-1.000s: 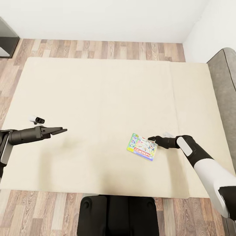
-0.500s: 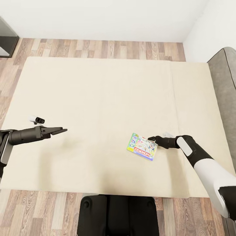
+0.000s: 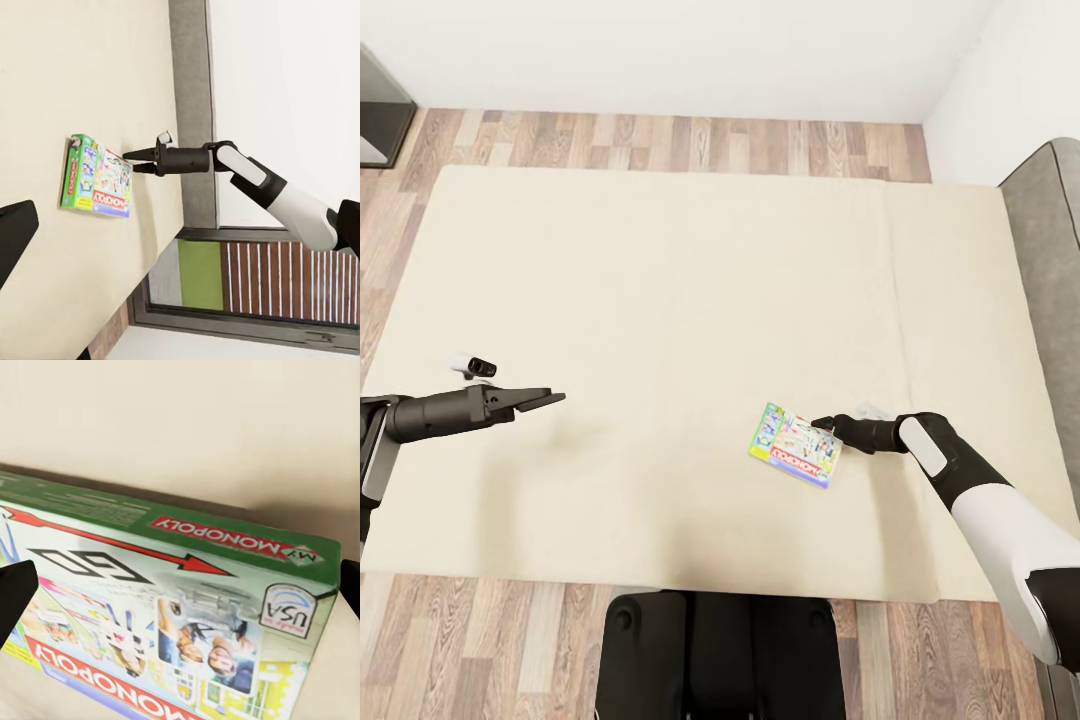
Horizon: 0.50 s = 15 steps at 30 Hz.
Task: Put all the toys in the child's room - the three board games (two on the bed and one on the table), the two jigsaw puzzles on the table, and the tennis ball on the table - inside the toy box on the table in the child's room.
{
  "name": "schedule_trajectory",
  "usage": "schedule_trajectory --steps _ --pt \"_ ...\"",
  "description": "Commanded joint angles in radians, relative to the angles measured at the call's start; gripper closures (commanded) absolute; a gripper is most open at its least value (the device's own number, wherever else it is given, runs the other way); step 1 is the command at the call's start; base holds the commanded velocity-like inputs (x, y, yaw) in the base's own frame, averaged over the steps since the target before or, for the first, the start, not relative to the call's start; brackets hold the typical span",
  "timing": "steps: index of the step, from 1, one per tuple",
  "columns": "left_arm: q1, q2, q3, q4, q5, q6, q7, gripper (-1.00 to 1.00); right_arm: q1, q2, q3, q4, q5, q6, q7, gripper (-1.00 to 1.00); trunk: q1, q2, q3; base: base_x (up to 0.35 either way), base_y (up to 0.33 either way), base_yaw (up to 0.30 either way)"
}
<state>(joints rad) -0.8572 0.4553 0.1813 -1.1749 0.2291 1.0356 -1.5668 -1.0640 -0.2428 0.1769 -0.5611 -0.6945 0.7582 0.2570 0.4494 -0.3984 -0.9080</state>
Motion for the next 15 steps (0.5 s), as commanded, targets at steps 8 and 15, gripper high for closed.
schedule_trajectory --steps 8,15 --pt "0.0 0.0 0.0 0.0 -0.001 0.011 -0.004 -1.0 -0.001 -0.001 0.004 0.0 0.004 0.001 0.005 -1.0 0.001 -0.002 -0.002 0.0 0.0 0.004" --pt "0.0 0.0 0.0 0.0 -0.001 0.011 -0.004 -1.0 -0.001 -0.001 0.004 0.0 0.004 0.001 0.005 -1.0 0.001 -0.002 -0.002 0.0 0.0 0.044"
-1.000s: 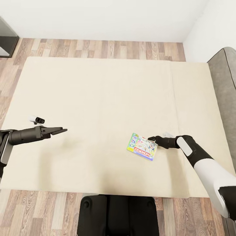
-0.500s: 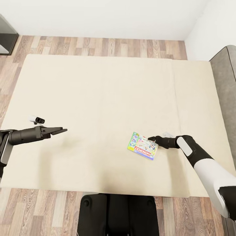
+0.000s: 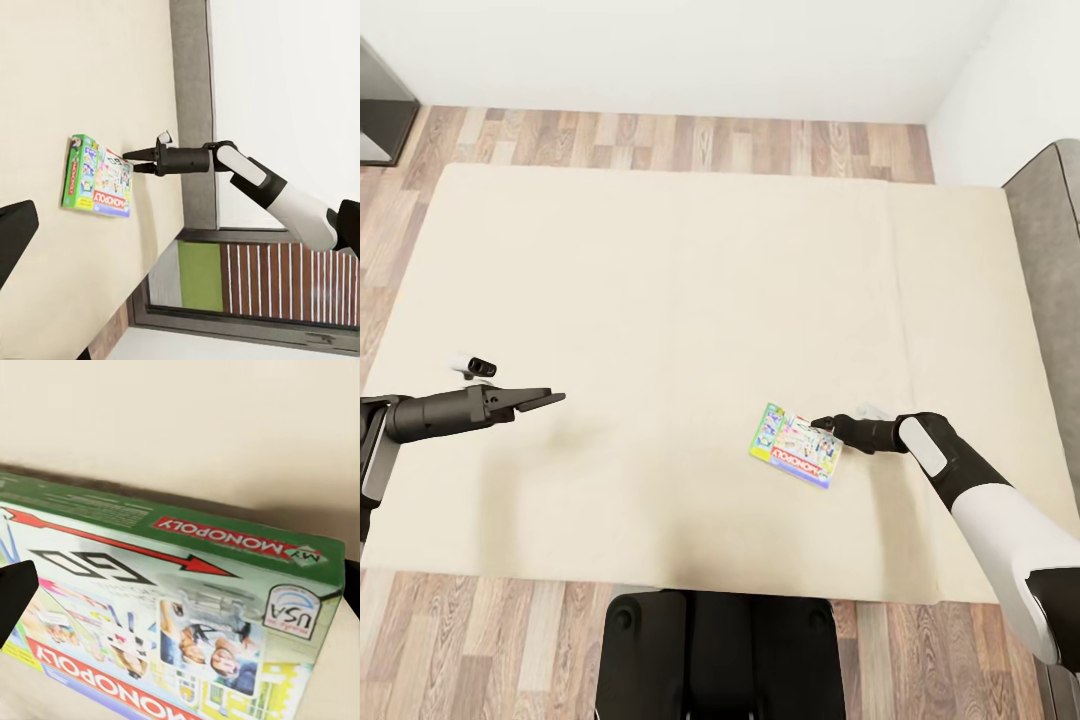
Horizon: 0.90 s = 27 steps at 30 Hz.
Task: Put all the toys in the child's room - the three board games (two on the bed and one on the table), the two jigsaw puzzles on the table, and the tennis ball on the table - inside the toy box on the table in the child's room.
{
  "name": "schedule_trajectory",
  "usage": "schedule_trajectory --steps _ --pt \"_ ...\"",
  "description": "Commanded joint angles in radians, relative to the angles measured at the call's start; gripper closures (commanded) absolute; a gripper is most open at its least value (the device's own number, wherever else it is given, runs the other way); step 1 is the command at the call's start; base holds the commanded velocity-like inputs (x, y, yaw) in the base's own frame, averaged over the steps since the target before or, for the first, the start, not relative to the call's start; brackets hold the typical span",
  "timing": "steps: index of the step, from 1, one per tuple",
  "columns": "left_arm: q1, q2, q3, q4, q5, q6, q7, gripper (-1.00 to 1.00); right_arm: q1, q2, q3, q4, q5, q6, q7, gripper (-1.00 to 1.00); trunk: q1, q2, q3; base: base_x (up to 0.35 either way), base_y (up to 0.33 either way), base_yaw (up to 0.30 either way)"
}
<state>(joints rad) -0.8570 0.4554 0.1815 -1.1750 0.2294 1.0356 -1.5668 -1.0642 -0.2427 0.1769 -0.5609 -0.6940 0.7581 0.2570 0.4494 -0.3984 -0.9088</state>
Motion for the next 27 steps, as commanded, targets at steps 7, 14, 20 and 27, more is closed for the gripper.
schedule_trajectory --steps 7,14,20,27 --pt "-0.001 0.0 0.0 0.0 -0.001 0.011 -0.004 -1.0 0.0 -0.001 0.004 -0.001 0.004 0.001 0.005 -1.0 0.001 -0.002 -0.001 0.0 0.0 0.179" --pt "-0.001 0.0 0.0 0.0 -0.002 0.011 -0.004 -1.0 0.0 -0.001 0.005 -0.001 0.005 0.0 0.005 -1.0 0.001 -0.002 -0.001 0.0 0.0 0.028" --pt "-0.001 0.0 0.0 0.0 -0.002 0.011 -0.004 -1.0 0.0 -0.001 0.005 -0.001 0.005 0.0 0.005 -1.0 0.001 -0.002 -0.001 0.0 0.0 0.002" --pt "-0.001 0.0 0.0 0.0 -0.002 0.011 -0.004 -1.0 0.0 -0.001 0.005 -0.001 0.005 0.0 0.005 -1.0 0.001 -0.002 -0.001 0.0 0.0 0.0"
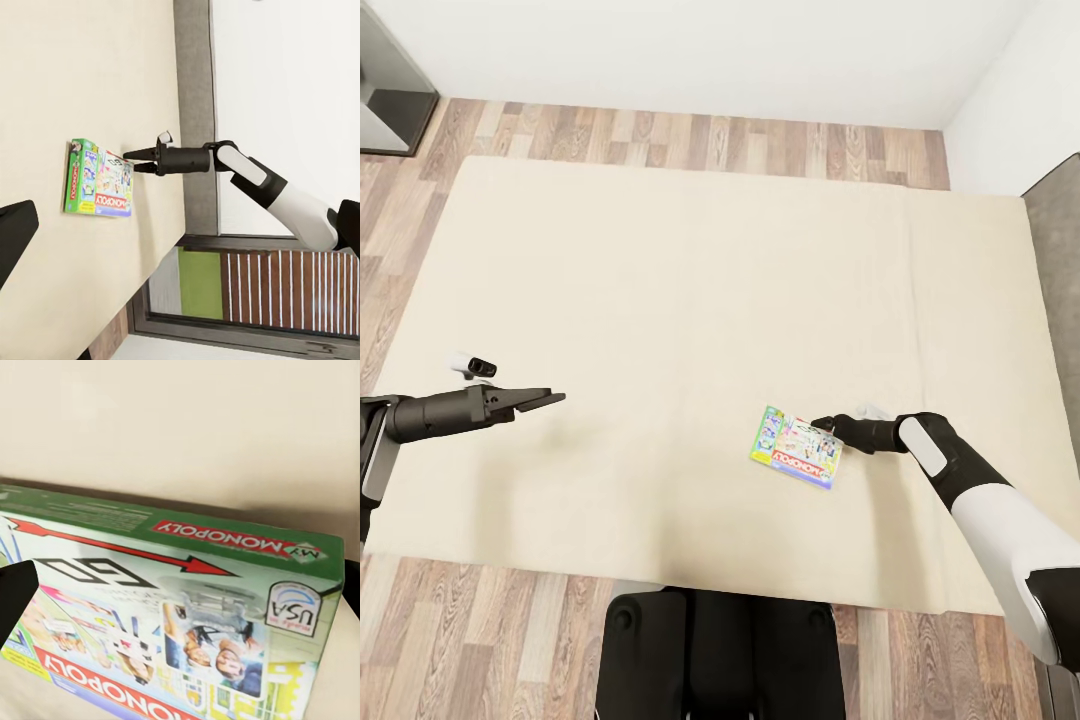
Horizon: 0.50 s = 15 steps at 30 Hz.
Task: Put all the toys in the child's room - the three board games (two on the bed and one on the table), the two jigsaw puzzles on the table, and the tennis ball on the table - inside the toy box on the table in the child's room.
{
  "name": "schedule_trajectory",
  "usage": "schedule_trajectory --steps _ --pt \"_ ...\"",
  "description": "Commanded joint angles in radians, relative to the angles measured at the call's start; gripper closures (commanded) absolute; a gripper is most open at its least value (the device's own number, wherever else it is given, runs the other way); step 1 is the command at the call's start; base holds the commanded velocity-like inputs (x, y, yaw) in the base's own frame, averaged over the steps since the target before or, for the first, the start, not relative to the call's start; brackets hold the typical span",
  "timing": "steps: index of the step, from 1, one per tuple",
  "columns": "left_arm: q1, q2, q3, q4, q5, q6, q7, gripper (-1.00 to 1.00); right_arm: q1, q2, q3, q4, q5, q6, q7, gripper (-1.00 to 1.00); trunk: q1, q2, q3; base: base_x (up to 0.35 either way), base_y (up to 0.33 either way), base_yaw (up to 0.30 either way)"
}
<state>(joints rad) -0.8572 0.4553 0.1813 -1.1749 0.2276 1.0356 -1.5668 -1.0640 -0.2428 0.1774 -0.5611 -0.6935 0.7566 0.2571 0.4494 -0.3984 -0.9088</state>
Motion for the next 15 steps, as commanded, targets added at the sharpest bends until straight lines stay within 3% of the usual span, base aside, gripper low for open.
schedule_trajectory --steps 1,15 --pt "0.0 0.0 0.0 0.0 -0.001 0.011 -0.004 -1.0 -0.001 -0.001 0.004 0.0 0.004 0.001 0.005 -1.0 0.001 -0.002 -0.001 0.0 0.0 0.0" --pt "0.0 0.0 0.0 0.0 -0.001 0.011 -0.004 -1.0 -0.001 -0.001 0.004 0.0 0.005 0.001 0.005 -1.0 0.001 -0.002 -0.001 0.0 0.0 0.0"
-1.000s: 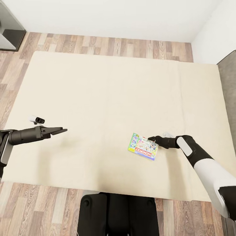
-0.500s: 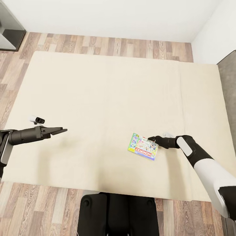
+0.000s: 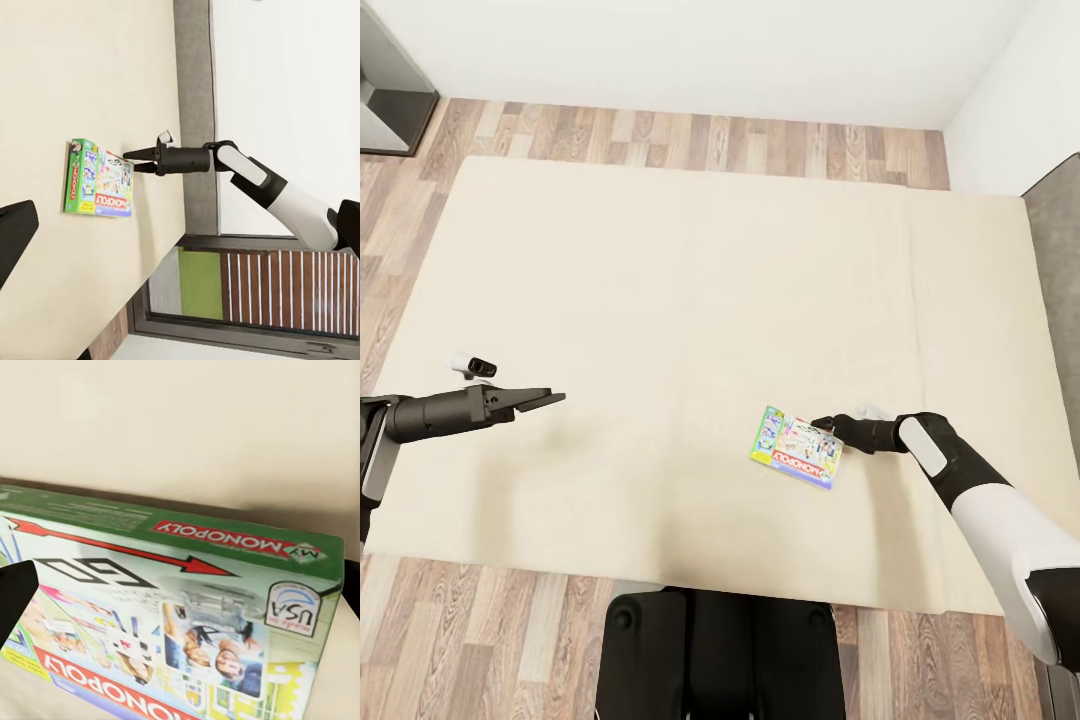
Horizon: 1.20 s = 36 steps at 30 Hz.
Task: Put all the toys in the child's room - the three board games (two on the bed and one on the table), the two jigsaw puzzles on the table, and the tennis ball on the table - inside the toy box on the table in the child's room.
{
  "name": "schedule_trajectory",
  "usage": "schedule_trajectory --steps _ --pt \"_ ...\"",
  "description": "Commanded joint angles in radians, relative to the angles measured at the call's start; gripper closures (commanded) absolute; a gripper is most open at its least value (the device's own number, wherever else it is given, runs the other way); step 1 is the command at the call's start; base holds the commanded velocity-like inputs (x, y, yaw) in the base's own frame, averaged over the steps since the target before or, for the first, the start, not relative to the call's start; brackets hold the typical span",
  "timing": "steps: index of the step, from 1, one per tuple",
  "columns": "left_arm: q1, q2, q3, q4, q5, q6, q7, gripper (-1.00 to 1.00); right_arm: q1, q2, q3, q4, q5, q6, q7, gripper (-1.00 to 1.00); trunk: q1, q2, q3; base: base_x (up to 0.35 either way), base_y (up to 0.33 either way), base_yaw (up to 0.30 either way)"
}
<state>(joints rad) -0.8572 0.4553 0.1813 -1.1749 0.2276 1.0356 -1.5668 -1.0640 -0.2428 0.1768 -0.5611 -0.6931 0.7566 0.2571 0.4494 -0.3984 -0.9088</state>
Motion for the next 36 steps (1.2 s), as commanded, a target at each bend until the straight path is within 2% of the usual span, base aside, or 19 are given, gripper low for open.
schedule_trajectory --steps 1,36 --pt "0.0 0.0 0.0 0.0 -0.001 0.011 -0.004 -1.0 -0.001 -0.001 0.004 0.0 0.004 0.001 0.005 -1.0 0.001 -0.002 -0.001 0.0 0.0 0.0" --pt "0.0 0.0 -0.002 0.0 -0.005 0.011 -0.004 -1.0 -0.001 -0.001 0.003 0.0 0.004 -0.002 0.006 -1.0 0.001 -0.002 0.001 0.0 0.015 -0.008"
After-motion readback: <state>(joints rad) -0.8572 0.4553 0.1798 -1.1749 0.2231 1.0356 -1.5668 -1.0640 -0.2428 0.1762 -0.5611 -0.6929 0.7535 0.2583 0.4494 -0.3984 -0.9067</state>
